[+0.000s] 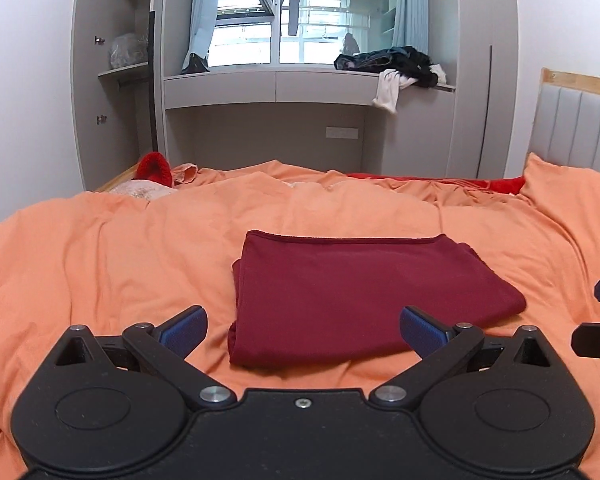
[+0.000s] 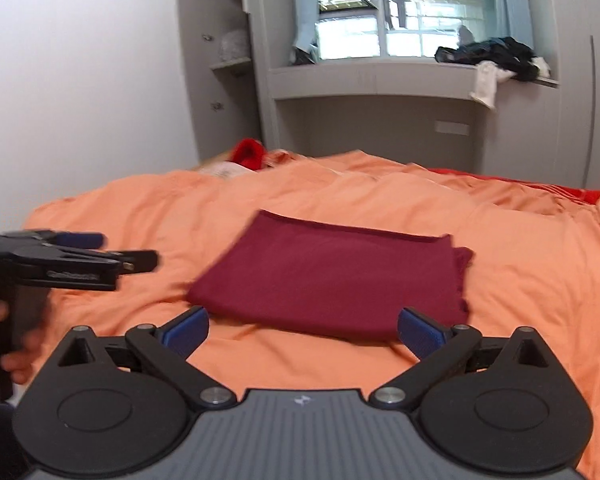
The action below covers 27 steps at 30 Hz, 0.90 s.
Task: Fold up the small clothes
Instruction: 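Withdraw both tools and bring the left tool to the folded shirt edge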
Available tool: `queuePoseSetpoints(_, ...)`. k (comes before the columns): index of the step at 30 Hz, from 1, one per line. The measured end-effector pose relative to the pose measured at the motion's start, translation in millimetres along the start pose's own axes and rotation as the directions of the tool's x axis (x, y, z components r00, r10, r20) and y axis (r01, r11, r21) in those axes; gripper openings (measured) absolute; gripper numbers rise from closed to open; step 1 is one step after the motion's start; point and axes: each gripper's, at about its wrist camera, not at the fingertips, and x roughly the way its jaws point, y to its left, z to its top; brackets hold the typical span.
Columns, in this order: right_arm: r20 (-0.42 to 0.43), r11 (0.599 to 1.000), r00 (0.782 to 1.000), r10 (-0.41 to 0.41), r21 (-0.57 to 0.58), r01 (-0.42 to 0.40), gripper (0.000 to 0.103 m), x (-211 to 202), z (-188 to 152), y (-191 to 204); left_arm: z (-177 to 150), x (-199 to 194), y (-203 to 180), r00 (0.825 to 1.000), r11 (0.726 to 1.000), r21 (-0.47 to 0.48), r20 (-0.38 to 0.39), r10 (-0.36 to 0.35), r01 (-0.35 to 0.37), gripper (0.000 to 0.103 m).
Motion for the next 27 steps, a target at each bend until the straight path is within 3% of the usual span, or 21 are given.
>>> queuePoseSetpoints(8,0.038,1.0,0.999,-0.027,0.006,0.027,0.103,-15,12,24,-9,-11,23,1.0,0.996,-0.084,0.0,-0.008,0.008,0.102)
queuePoseSetpoints(12,0.044,0.999,0.998,-0.043,0.0,0.043,0.103,-8,16,29,-11,-1,35,1.0,0.997,-0.071,-0.018,0.013,-0.015,0.102)
queuePoseSetpoints(17,0.037,0.998,0.998,-0.057,-0.014,0.058,0.103,10,21,30,-14,23,46,0.996,0.998,-0.055,-0.08,0.026,-0.031,0.102)
queuePoseSetpoints(24,0.02,0.995,0.996,-0.092,-0.04,0.093,0.103,37,29,23,-10,59,55,0.981,0.987,-0.036,-0.122,0.152,-0.157,0.103)
queuePoseSetpoints(27,0.03,0.981,0.989,-0.145,-0.124,0.147,0.103,48,39,17,0,80,66,0.983,0.993,-0.039,-0.15,0.104,-0.111,0.103)
